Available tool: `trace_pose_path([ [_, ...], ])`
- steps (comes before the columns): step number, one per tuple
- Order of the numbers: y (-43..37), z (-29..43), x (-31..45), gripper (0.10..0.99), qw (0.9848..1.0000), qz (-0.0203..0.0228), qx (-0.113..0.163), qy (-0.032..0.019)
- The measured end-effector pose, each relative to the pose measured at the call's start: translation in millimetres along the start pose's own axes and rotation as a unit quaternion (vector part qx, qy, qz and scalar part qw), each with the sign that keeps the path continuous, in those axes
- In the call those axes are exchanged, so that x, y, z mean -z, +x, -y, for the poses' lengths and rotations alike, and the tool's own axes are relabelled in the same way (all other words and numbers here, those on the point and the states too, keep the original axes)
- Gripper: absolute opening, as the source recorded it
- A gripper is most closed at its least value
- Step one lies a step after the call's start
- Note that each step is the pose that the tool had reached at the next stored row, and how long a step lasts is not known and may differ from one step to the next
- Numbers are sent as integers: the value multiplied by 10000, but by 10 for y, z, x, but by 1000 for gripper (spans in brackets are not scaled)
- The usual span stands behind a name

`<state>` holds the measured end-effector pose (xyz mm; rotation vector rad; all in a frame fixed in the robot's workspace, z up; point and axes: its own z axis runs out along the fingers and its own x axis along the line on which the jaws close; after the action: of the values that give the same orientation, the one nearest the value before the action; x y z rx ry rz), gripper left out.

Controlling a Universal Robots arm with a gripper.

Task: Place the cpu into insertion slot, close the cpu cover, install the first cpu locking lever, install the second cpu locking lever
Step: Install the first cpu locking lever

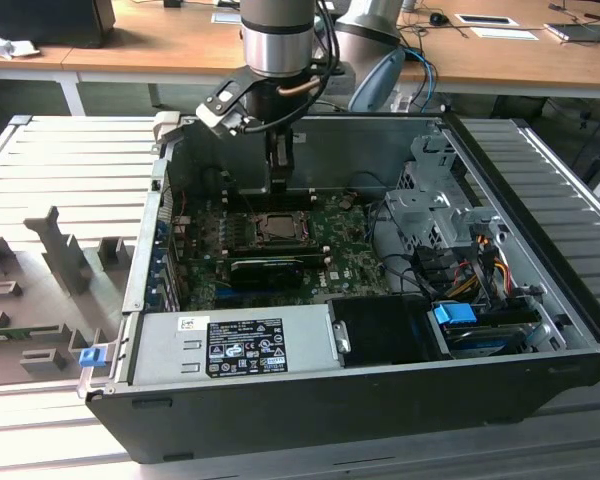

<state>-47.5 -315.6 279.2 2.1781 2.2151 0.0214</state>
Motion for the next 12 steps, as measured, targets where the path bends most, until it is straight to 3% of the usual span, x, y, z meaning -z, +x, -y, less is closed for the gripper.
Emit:
trace_pose_path([
  [3,0,0,7,106,10000,-2,70,-2],
  [5,0,0,7,106,9990,-14,437,-7],
  [8,0,1,8,106,9975,-21,712,-15],
  [9,0,1,8,106,9967,-24,809,-17],
  [10,0,1,7,106,9943,-33,1063,-21],
  [12,0,1,7,106,9912,-42,1325,-25],
])
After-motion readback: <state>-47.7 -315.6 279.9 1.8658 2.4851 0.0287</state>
